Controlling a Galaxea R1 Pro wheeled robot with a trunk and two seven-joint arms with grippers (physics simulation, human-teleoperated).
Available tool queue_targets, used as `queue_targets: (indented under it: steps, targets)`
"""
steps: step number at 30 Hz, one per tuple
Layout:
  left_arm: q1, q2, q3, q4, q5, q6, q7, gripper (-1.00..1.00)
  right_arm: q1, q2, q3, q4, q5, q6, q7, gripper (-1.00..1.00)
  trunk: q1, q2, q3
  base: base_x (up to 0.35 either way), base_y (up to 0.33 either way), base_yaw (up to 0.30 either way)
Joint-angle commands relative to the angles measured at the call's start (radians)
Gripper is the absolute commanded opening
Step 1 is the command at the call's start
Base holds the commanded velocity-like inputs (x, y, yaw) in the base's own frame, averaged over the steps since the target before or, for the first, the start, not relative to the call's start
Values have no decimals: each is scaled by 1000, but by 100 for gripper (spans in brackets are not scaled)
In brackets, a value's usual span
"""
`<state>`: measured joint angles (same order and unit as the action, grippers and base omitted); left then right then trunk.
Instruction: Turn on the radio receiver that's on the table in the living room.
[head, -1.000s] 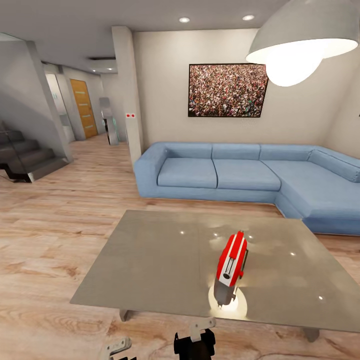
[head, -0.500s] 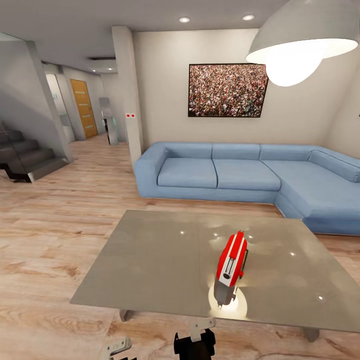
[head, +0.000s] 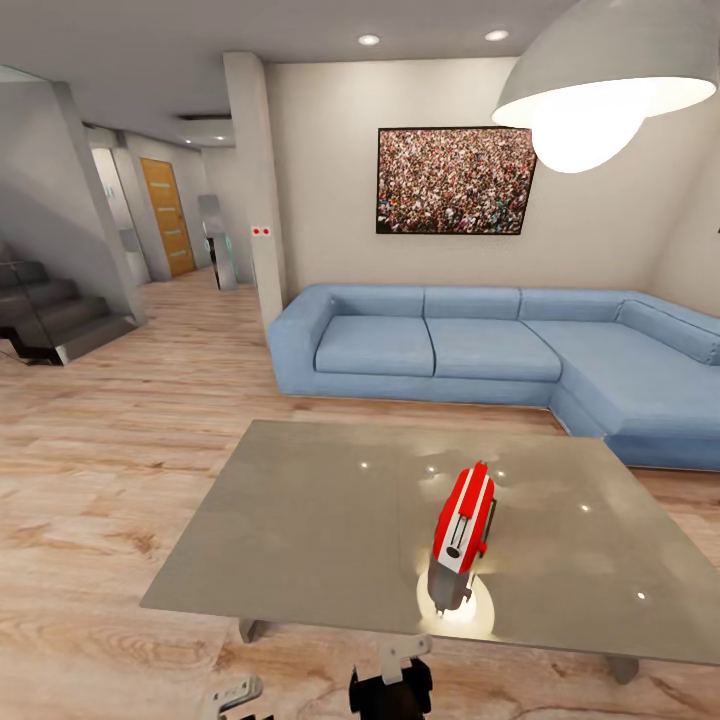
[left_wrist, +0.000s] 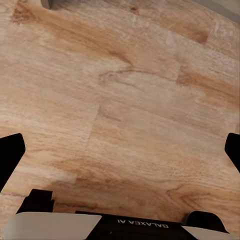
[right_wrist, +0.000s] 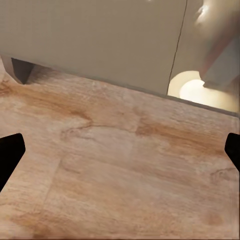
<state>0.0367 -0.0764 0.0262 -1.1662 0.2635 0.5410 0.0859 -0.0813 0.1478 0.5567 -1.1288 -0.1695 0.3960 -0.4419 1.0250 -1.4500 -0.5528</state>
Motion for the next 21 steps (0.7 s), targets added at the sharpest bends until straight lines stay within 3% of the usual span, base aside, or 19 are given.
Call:
queue_targets:
  steps: [1,4,7,9,14,21]
  targets:
    - [0,2,1,0,0,3,0,100,0,-1,-3,-15,0,37,0,100,0,0,0,0,0,0]
    - [0,5,6,0,0,63,-1,100,0,-2,-83,-49,-1,104,3,100,0,0,0,0,0,0]
    - [-1,6,9,0,0,94,-1,100,0,-3,-165,-67,-1,120,5,100,0,0,0,0,0,0]
    - [-1,8,15,0,-1,106,-2,100,0,-3,-196,-81,-1,125,6,100,0,0,0,0,0,0]
    - [-1,11,43,0,1,118,-12,100,0,-4,-215,-90,-1,129,7,100,0,0,0,0,0,0]
    - [-1,13,50,0,-1,117,-61,100,0,-4,-218,-92,0,130,8,100,0,0,0,0,0,0]
